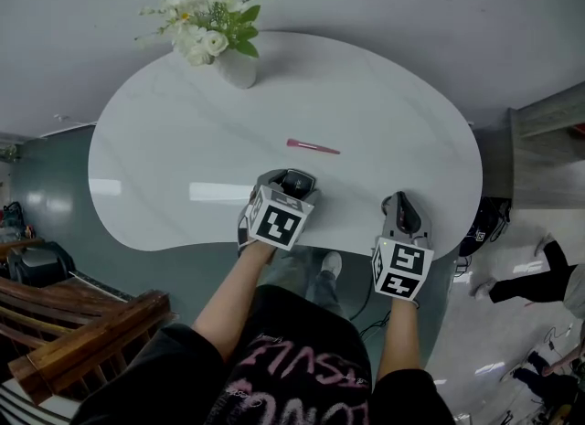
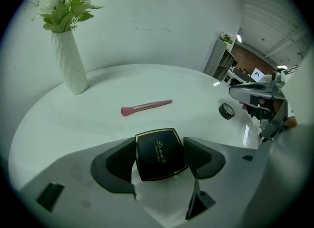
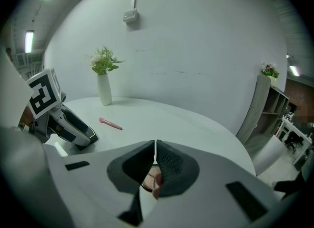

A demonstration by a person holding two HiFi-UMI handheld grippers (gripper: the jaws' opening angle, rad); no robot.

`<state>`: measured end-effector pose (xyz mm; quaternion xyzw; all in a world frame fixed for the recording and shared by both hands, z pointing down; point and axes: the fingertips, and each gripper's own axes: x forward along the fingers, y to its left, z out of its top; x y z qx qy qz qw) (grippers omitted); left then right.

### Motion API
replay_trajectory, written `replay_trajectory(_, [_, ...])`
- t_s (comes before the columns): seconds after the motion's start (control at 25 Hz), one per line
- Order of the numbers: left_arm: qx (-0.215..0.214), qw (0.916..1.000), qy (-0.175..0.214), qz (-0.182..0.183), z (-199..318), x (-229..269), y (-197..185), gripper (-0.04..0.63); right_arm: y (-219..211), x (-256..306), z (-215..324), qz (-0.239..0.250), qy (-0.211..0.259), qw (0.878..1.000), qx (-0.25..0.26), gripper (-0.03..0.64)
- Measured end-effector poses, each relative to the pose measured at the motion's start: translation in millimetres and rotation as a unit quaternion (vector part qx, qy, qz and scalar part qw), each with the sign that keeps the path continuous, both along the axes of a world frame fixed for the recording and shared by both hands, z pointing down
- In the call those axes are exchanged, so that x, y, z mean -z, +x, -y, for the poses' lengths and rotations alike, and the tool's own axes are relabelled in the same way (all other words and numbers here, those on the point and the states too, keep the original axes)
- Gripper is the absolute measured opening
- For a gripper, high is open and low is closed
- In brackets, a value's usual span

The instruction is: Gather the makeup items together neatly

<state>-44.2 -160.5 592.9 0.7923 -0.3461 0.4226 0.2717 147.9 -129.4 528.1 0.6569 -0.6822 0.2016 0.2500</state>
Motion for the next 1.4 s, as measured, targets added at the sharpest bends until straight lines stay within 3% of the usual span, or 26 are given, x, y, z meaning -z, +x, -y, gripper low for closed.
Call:
replay_trajectory(0.32, [-0.056, 0.9983, 0.012, -0.015, -5.4, 4.4, 10.8, 0.301, -1.8, 0.5, -3.4, 0.001, 0.001, 1.0, -0.004, 0.069])
replay_trajectory(0.48, [-0.103, 0.9941, 0.021, -0.026, -10.7, 9.5, 23.8, 0.301, 2.3, 0.0, -8.3, 0.002, 0.002, 1.0, -0.012, 0.069])
replay_trajectory(0.76, [-0.243, 0.9691, 0.041, -0.014, -27.4, 17.6, 62.3, 0.301, 15.5, 0.6, -21.3, 0.005, 0.004, 0.999, -0.041, 0.069])
replay_trajectory(1.0, [-0.354, 0.9343, 0.042, -0.004, -41.7, 19.7, 92.4, 0.301, 38.3, 0.8, -39.7, 0.009, 0.005, 0.997, -0.08, 0.069])
replay_trajectory(1.2, [-0.451, 0.8911, 0.041, 0.025, -53.1, 16.2, 111.6, 0.301, 57.0, -2.5, -58.7, 0.01, 0.0, 0.994, -0.11, 0.069])
replay_trajectory(1.4, [-0.534, 0.8447, 0.022, 0.031, -67.3, 13.6, 126.0, 0.301, 70.7, -6.9, -78.7, 0.013, -0.005, 0.99, -0.143, 0.069])
